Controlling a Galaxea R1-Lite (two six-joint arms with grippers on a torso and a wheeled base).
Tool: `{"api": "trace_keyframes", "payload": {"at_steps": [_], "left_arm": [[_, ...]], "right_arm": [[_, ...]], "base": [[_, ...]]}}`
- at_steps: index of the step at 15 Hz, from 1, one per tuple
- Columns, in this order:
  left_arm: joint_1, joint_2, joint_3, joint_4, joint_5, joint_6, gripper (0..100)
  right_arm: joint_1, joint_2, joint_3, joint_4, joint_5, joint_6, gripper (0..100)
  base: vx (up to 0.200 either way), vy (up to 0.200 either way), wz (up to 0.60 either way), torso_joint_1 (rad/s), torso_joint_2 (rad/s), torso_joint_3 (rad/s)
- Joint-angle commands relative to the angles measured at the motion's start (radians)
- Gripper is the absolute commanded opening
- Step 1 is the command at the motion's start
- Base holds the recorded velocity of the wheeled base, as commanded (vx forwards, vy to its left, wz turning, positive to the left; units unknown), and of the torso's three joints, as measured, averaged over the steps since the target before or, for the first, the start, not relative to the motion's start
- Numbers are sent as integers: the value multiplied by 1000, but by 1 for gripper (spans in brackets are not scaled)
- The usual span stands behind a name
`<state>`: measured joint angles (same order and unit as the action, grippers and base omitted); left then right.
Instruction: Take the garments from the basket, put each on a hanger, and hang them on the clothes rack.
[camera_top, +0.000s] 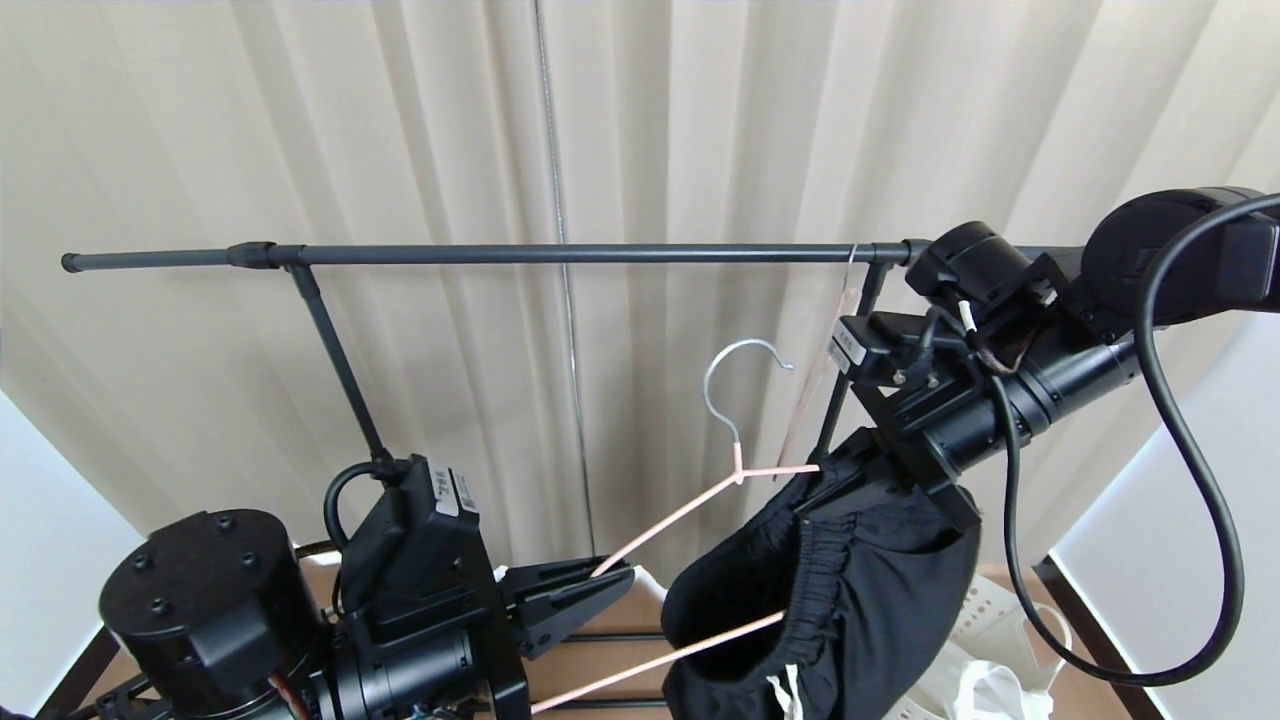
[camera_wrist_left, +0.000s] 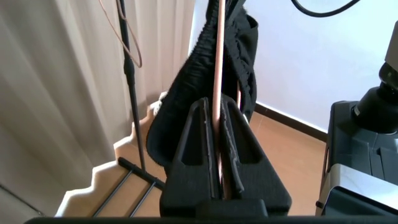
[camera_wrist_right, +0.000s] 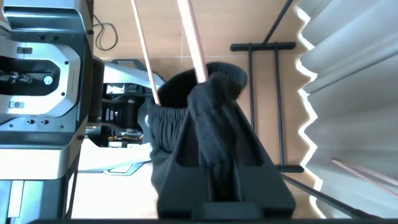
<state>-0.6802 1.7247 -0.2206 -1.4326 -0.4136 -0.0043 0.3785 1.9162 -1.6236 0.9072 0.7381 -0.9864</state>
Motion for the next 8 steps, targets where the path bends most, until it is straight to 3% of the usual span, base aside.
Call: {"api": "trace_keyframes", "payload": {"at_steps": [1, 8], "left_arm": [[1, 0, 0, 1, 1, 0, 0], [4, 1, 10, -11, -2, 7, 0]], "right_arm": [[0, -6, 2, 1, 1, 0, 0], [0, -29, 8, 10, 1, 0, 0]], "base": [[0, 0, 0, 0, 0, 0], [0, 0, 0, 0, 0, 0]]}}
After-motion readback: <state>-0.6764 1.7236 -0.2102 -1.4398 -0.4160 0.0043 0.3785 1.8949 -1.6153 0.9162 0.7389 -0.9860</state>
